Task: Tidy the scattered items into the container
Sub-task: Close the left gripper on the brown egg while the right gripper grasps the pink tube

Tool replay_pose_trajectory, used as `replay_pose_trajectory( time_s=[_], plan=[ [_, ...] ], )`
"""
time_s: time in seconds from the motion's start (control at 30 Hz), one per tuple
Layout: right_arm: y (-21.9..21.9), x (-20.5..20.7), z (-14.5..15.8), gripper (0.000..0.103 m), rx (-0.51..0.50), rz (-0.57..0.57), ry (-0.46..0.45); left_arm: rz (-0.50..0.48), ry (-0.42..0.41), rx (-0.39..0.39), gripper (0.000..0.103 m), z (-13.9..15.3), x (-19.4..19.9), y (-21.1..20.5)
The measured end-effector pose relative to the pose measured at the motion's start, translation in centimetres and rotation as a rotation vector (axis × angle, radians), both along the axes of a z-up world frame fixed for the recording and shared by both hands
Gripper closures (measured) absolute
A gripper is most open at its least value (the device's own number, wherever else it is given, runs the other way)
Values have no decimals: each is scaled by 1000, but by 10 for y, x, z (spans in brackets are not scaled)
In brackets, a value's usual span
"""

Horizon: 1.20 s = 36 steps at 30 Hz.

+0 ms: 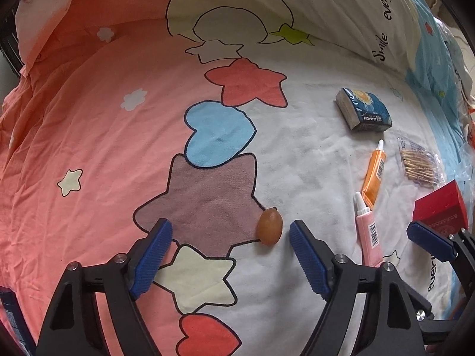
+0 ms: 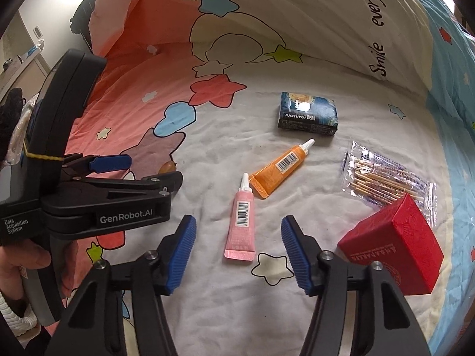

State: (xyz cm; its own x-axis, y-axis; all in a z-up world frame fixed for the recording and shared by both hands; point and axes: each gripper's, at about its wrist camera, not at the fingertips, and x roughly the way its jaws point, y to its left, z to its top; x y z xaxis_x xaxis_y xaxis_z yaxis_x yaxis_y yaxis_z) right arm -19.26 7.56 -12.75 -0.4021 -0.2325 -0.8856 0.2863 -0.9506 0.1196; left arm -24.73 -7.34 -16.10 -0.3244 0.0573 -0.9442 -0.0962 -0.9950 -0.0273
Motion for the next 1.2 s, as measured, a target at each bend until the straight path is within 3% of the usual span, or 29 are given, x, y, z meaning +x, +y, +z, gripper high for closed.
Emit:
replay_pose_trajectory(
  time_s=[0.1, 0.27, 0.57, 0.67, 0.97, 1.2],
  plan=[
    [-2, -1, -1, 48, 3, 1, 0, 0, 0, -2, 33, 1, 0, 0],
    [-3, -3, -7, 58, 21, 12, -12, -24, 0, -20, 55, 4, -1, 6],
    [1, -12, -19, 59, 12, 14, -38, -41, 3, -38, 64, 2, -2, 12],
    [-2, -14, -25, 70, 38, 17, -56, -47, 8, -48, 66, 2, -1, 14],
    [-5, -17, -24, 84, 92, 13, -59, -73, 12, -64, 75, 4, 4, 12],
    [-17, -17, -22, 84, 94, -25, -65, -79, 3, -56, 82, 9, 9, 11]
  ],
)
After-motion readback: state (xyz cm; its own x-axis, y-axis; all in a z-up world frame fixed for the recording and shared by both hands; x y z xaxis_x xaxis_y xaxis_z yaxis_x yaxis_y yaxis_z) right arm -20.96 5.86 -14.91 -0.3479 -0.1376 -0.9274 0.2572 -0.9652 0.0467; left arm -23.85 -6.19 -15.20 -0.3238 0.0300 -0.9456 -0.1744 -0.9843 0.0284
